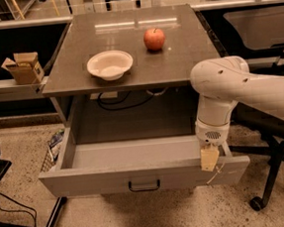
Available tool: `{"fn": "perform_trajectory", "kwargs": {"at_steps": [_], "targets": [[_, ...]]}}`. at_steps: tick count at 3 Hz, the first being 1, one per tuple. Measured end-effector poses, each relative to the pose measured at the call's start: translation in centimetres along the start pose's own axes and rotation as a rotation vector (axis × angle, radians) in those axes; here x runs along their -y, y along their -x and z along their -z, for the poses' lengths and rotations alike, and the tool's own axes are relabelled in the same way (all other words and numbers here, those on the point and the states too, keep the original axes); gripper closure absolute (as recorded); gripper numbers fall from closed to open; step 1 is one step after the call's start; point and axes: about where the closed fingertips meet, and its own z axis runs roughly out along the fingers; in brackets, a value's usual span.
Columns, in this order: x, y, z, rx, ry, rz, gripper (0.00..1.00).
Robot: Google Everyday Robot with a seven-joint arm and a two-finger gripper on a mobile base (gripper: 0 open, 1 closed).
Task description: Open top drawer
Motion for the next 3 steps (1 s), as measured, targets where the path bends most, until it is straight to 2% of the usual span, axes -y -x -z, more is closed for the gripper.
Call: {"fn": "perform_trajectory", "kwargs": {"at_steps": [1,3], "targets": [[-0.56,-0.1,-0.29,0.0,0.029,0.0,0.74],[-0.56,-0.1,-0.29,0.0,0.029,0.0,0.27]]}}
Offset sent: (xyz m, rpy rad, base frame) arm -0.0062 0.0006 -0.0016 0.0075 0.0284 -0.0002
